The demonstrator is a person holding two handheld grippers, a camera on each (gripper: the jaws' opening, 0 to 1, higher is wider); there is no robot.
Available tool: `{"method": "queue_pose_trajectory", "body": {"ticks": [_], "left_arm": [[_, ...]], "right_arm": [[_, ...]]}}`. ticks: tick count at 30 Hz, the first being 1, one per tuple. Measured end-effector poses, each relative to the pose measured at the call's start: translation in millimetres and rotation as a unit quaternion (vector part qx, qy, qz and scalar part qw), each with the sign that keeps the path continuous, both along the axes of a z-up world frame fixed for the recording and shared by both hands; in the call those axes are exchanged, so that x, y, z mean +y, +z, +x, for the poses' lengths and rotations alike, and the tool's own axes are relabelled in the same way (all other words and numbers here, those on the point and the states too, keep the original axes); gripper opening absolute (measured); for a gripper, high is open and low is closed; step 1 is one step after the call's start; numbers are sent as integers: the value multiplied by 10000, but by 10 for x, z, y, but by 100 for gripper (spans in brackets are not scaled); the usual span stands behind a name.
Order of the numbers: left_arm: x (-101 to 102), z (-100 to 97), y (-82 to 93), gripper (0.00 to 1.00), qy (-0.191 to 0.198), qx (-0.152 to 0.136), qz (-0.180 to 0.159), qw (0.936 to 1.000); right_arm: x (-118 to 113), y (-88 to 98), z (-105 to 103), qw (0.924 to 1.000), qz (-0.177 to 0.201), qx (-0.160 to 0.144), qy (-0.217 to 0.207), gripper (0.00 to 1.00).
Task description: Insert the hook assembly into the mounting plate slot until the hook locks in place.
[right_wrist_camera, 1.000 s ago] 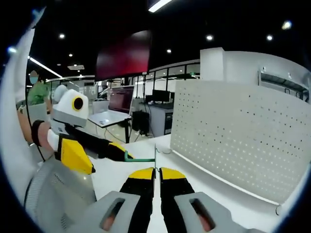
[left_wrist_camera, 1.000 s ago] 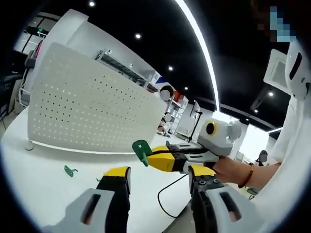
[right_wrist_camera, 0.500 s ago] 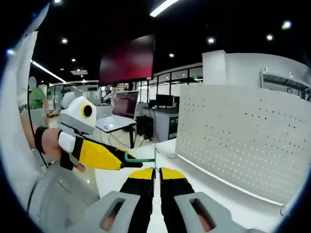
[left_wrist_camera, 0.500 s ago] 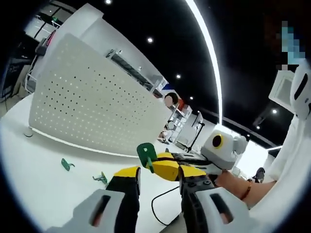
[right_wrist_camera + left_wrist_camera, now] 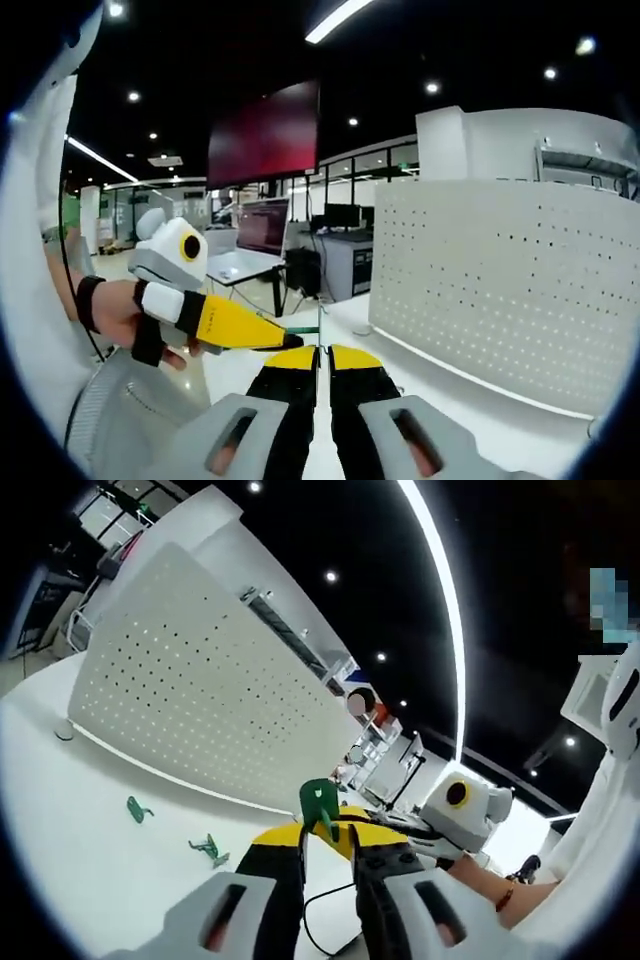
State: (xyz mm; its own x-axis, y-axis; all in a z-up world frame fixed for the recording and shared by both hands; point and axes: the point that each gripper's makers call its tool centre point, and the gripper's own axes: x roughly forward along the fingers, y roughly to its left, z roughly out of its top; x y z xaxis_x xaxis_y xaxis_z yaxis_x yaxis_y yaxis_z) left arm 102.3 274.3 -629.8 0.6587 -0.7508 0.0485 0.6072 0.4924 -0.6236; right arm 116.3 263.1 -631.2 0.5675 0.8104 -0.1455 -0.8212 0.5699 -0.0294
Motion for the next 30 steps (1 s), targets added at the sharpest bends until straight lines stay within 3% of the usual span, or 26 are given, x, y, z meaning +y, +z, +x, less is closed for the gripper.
{"method": "queue_pose_trajectory", "body": {"ticks": [4,8,16,30], "left_arm": [[18,12,-1,15,30,74,-78,9999],[1,1,8,8,-26,62,-90,9999],[8,7,3,5,4,63,-76,10000],[52,43,21,3,144,-198,311,9992]], "right_arm": [[31,10,-30,10000,32,-10,74,2],[54,-11,-37,10000,9,1,74,2],[57,-3,-41,10000,52,-24,44,2],[78,3,-34,9998,-67,-198,54,5]]}}
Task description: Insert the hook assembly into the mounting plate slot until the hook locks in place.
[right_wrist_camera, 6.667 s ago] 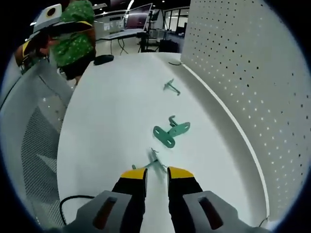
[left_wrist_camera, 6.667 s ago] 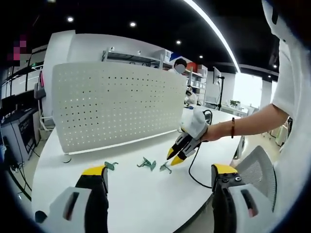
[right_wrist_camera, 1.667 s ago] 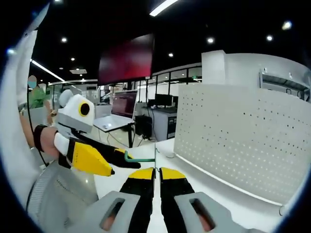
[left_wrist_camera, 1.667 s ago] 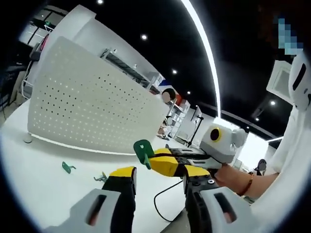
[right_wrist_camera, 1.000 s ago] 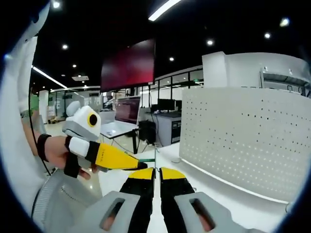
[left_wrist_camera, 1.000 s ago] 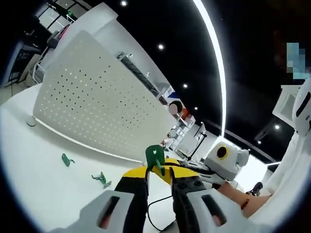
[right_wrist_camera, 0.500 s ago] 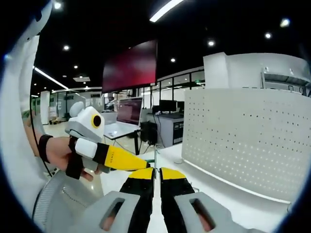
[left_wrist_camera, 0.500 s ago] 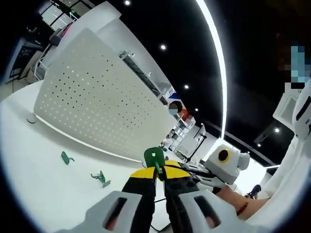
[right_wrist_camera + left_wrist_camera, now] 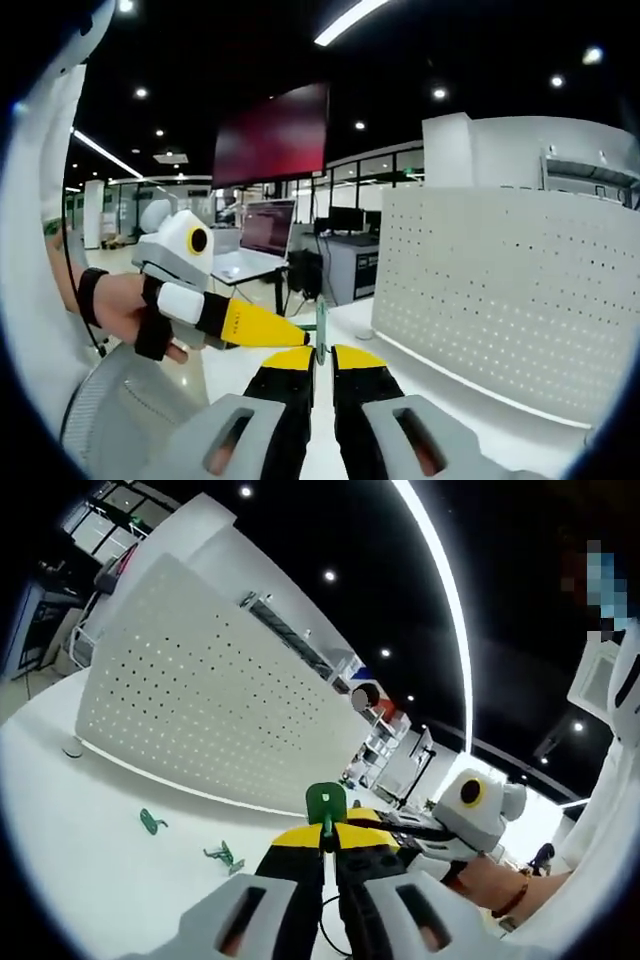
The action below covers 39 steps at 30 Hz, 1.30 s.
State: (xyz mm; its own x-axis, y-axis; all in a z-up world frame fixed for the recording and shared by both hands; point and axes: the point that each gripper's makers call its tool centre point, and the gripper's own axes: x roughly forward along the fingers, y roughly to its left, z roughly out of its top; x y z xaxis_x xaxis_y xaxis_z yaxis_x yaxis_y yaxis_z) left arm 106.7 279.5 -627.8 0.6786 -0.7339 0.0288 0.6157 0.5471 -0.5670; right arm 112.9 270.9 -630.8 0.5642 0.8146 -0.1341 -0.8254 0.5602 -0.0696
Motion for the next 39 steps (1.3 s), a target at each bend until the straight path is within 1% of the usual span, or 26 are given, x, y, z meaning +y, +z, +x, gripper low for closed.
{"method": "queue_pose_trajectory", "body": {"ticks": [2,4,6,8,10,13,17,20,22,24,26,27,28,29,31,32,35,37,38,39], "left_arm": [[8,4,8,3,-8,-27,10,10000],[34,23,17,3,57,-52,30,10000],[65,44,36,3,118,-89,35,9999],[90,63,41,3,150,-117,52,9998],[111,82,44,3,181,-133,80,9997],[139,105,42,3,221,-177,151,9995],[172,139,35,2,328,-276,345,9985],[182,160,50,2,374,-333,388,9980],[192,188,68,2,446,-425,447,9971],[192,214,54,3,481,-399,557,9965],[213,243,30,2,585,-331,714,9952],[217,250,30,2,623,-335,773,9945],[216,255,48,2,650,-463,882,9929],[215,261,55,2,696,-504,939,9919],[214,274,72,2,730,-514,955,9914],[215,286,93,2,771,-574,989,9904],[209,309,161,3,832,-766,1038,9881],[226,345,174,2,910,-776,1175,9859],[241,368,187,2,964,-840,1274,9836],[244,377,198,2,980,-841,1280,9833]], "right_arm": [[5,7,-1,10000,25,-2,6,5],[8,-14,-1,10000,-6,92,24,6],[-6,-12,7,10000,-77,2,-4,6],[-9,-8,-1,10000,-34,55,21,7],[-32,-25,10,9999,-123,31,-19,8],[-52,-45,14,9998,-112,127,-55,9],[-79,-81,8,9997,-187,155,-98,9],[-105,-118,2,9995,-206,221,-119,11],[-134,-145,9,9993,-269,207,-143,12],[-176,-168,44,9990,-325,172,-236,19],[-208,-164,72,9989,-318,173,-312,23],[-234,-153,92,9987,-327,125,-376,24],[-251,-148,101,9986,-321,112,-407,24],[-280,-144,123,9984,-289,126,-467,25],[-319,-148,155,9981,-235,142,-548,30],[-333,-158,165,9980,-233,152,-563,32],[-408,-220,186,9975,-251,273,-594,32],[-464,-214,198,9973,-208,276,-654,33],[-484,-210,199,9971,-198,286,-678,34],[-518,-204,210,9967,-179,293,-731,35]]}}
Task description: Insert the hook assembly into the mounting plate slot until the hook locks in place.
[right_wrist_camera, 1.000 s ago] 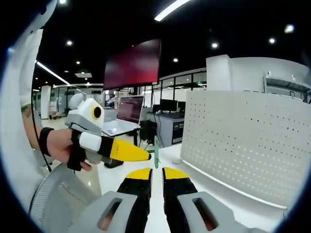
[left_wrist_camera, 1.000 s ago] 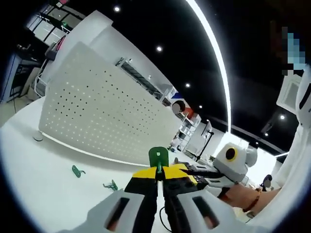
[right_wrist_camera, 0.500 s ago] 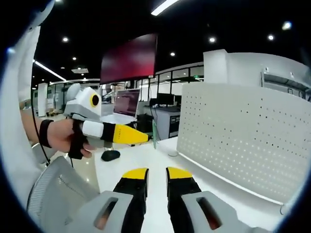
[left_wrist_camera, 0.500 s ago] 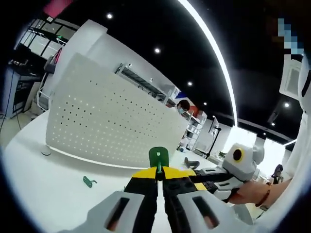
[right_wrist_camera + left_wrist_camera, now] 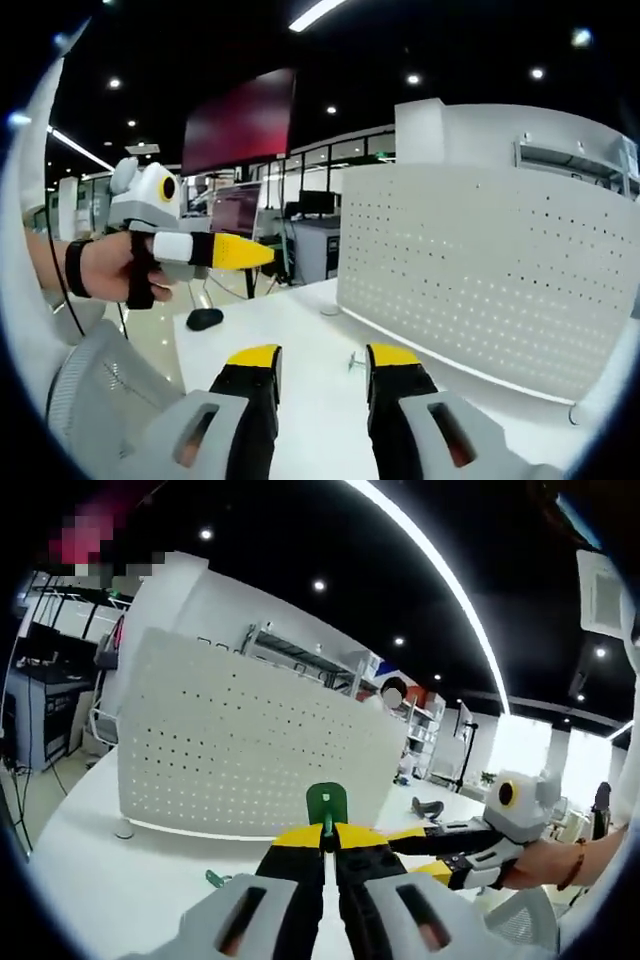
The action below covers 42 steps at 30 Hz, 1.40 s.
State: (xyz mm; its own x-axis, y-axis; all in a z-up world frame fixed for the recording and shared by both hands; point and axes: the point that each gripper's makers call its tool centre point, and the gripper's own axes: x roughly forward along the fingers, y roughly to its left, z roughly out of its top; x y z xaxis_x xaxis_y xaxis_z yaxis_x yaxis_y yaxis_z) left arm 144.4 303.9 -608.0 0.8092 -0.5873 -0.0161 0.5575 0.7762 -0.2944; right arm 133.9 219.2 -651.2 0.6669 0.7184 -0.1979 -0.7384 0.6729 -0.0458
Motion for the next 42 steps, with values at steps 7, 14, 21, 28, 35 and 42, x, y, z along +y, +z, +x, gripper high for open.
{"method": "queue_pose_trajectory", "body": {"ticks": [7,14,21,28,35,42], "left_arm": [[72,122,38,2,309,63,172,9994],[154,189,53,2,560,121,263,9980],[221,270,141,2,742,126,388,9964],[239,367,180,2,869,146,576,9944],[262,486,245,2,1030,114,671,9923],[323,625,260,2,1193,177,792,9895]], "right_arm": [[-139,36,54,9996,73,-16,-259,48],[-178,15,35,9997,94,13,-232,48],[-196,45,-21,9998,60,-46,-156,48],[-274,74,-70,9998,56,-58,-160,48],[-373,91,-133,9998,40,-62,-164,48],[-428,91,-167,9997,110,-85,-190,49]]}}
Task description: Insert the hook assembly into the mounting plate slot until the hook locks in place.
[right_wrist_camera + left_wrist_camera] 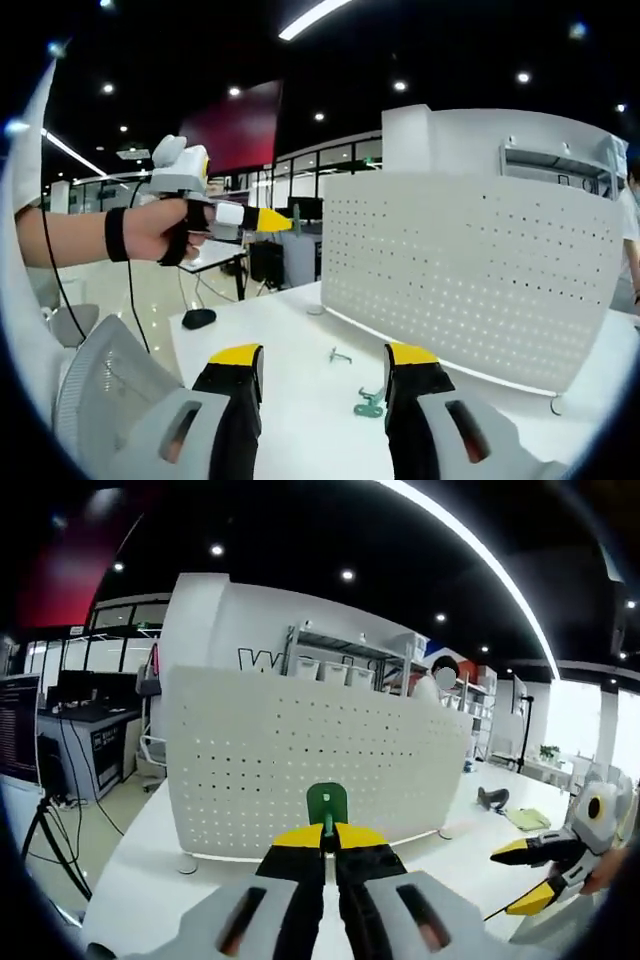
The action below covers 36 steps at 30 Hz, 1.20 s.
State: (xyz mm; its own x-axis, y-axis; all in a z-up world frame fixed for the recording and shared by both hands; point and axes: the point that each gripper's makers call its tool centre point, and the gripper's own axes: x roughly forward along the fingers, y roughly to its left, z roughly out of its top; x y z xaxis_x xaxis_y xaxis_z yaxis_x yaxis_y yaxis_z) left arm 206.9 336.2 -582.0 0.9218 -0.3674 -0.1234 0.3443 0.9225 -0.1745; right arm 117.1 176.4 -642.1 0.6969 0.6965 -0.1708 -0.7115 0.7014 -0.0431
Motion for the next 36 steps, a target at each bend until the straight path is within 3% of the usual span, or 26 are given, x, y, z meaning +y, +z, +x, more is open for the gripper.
{"method": "queue_pose_trajectory", "body": {"ticks": [11,13,36], "left_arm": [[56,189,67,2,124,-53,73,9999],[53,227,101,2,141,-92,74,9998],[28,633,294,2,406,-206,140,9989]], "right_arm": [[-29,-34,-44,10000,38,8,-49,49],[-40,17,-45,9998,28,-189,-53,49],[-103,1,-36,9998,137,-122,-109,52]]}}
